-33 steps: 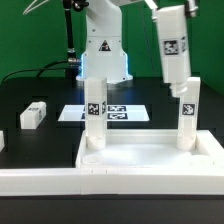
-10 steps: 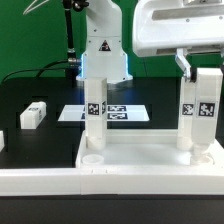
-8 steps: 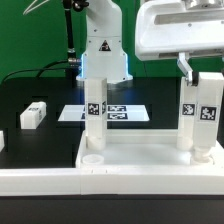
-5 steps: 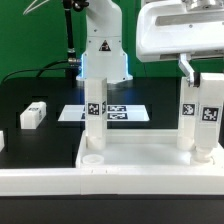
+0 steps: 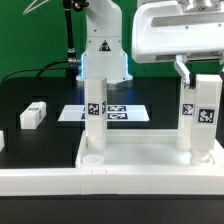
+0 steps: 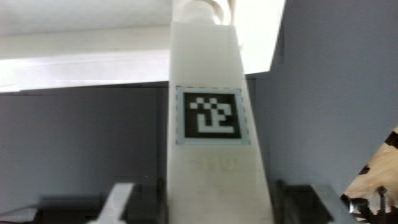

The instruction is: Assemble desk

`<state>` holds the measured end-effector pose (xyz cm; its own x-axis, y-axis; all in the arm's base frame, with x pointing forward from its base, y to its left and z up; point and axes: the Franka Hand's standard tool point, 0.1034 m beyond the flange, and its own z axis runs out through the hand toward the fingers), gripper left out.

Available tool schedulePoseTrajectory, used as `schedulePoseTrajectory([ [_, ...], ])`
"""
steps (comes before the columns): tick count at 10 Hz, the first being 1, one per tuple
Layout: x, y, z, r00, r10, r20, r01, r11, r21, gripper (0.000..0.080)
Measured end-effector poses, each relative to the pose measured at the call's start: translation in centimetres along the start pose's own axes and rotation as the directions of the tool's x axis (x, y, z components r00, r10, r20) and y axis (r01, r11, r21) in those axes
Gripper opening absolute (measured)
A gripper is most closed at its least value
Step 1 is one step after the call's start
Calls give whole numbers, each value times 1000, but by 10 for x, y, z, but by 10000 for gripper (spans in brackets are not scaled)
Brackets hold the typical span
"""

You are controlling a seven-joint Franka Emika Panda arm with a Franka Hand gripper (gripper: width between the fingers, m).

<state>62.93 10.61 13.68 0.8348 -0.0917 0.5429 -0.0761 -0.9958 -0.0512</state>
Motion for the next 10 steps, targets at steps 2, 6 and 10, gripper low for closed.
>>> schedulePoseTrajectory([
  [2,-1,0,1,1000,-6,1,6,1000,-1,288],
  [6,-7,-6,7,999,7,-47,-7,1000,5,288],
  [10,-10,-3,5,996,43,-77,-42,999,5,288],
])
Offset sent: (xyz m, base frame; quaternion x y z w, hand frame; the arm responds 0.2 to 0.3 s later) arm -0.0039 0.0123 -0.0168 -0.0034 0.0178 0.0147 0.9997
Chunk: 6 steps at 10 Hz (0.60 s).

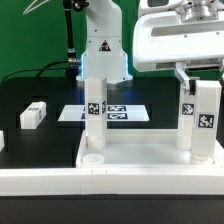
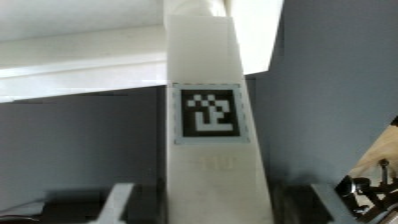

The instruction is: Assemble desk

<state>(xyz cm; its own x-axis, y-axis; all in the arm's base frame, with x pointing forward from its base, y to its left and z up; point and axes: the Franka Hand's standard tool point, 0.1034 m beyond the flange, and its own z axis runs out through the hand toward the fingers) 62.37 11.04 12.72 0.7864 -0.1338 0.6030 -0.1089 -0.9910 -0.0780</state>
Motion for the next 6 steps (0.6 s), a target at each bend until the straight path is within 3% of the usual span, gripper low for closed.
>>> schedulePoseTrajectory([
  [4,-1,1,0,1000,25,-5,-25,1000,-7,288],
  [5,-1,1,0,1000,23,-5,-23,1000,-6,370],
  [6,-1,1,0,1000,21,-5,-21,1000,-6,507],
])
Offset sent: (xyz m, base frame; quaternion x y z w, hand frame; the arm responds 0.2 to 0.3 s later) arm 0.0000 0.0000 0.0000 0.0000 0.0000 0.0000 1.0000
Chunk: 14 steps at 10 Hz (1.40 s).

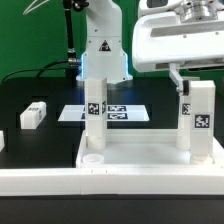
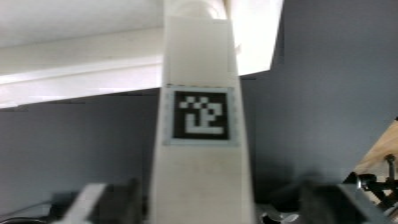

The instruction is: Assemble desk

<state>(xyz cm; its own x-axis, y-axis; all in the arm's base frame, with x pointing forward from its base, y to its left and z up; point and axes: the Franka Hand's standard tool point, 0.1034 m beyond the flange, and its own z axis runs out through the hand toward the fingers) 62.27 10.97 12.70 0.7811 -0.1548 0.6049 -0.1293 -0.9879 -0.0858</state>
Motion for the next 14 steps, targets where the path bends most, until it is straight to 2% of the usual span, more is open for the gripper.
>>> schedulePoseTrajectory([
  [1,0,0,0,1000,-3,0,3,1000,0,619],
  [3,0,0,0,1000,-9,0,9,1000,0,642],
  [10,2,2,-1,1000,-23,2,23,1000,-1,649],
  [11,13,11,-5,998,-32,60,32,999,-9,649],
  [12,30,17,-13,996,-19,90,20,1000,-7,649],
  [13,38,22,-12,996,-16,82,17,1000,-10,649],
  [14,37,27,-9,995,-12,95,14,1000,-17,649],
])
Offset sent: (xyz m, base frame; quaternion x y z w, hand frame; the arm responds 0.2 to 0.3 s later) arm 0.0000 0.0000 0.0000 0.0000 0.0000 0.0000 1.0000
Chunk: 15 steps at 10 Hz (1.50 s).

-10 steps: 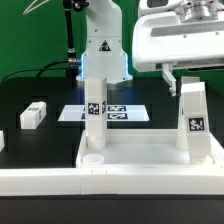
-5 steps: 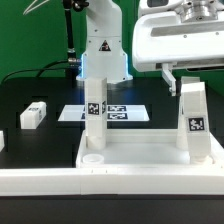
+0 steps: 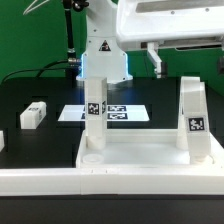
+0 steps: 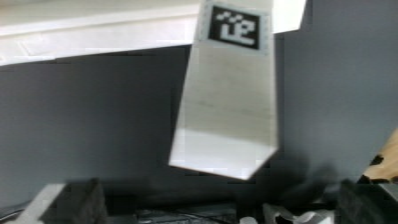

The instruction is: Assemble desk

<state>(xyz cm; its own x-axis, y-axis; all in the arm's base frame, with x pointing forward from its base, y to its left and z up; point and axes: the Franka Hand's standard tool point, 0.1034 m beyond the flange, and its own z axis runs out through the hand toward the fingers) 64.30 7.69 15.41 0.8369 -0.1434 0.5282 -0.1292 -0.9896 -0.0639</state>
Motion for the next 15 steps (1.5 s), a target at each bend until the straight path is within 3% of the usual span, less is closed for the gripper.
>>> schedulePoseTrajectory([
  [2,0,4,5,980,29,195,-27,1000,-12,649],
  [6,5,10,12,885,69,460,-55,998,-44,649],
  [7,7,5,17,888,94,451,-77,995,-55,649],
  [10,-8,-15,25,888,116,444,-101,993,-59,649],
  [14,-10,-16,27,887,142,440,-123,990,-70,623],
  [15,-10,-16,27,882,173,438,-153,985,-83,444],
])
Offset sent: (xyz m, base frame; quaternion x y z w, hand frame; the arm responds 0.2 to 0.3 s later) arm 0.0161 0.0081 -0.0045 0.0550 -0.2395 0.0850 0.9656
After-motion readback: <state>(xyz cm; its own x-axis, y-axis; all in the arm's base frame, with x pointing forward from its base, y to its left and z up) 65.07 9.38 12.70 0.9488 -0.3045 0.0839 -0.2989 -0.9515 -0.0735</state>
